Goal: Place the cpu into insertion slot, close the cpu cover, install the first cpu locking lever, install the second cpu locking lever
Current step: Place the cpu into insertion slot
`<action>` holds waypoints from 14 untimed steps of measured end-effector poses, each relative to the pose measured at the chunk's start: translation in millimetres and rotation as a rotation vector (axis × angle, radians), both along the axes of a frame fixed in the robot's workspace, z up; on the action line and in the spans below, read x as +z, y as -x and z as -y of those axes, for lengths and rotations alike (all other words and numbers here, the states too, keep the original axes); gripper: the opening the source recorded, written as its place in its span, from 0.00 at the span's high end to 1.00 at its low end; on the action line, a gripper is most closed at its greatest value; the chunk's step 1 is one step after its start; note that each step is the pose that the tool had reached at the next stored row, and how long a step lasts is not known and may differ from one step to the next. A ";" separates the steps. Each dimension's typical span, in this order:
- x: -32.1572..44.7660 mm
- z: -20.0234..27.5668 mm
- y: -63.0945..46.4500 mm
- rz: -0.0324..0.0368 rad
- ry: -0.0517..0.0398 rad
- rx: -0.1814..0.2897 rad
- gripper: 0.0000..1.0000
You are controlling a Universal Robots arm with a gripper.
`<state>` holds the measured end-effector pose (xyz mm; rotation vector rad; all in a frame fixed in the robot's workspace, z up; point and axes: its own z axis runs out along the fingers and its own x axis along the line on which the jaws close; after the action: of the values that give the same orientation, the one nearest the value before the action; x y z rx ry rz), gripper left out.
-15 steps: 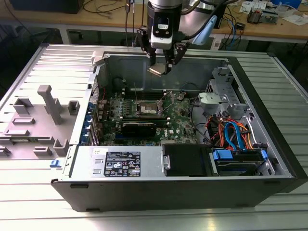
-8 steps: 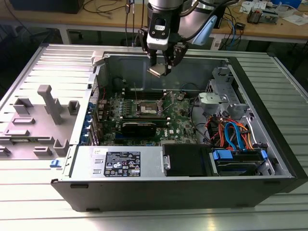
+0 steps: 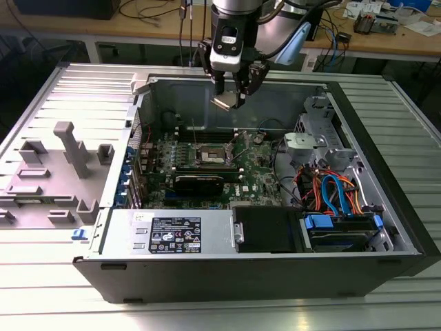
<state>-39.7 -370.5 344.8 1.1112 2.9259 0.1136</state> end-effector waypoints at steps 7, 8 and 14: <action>-2.1 0.1 0.0 0.0000 0.0004 -0.059 0.45; -2.4 0.1 0.0 0.0000 0.0005 -0.069 0.45; -5.6 0.1 0.0 0.0000 0.0005 -0.148 0.45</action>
<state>-39.7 -370.6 339.2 1.3225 2.8307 0.1112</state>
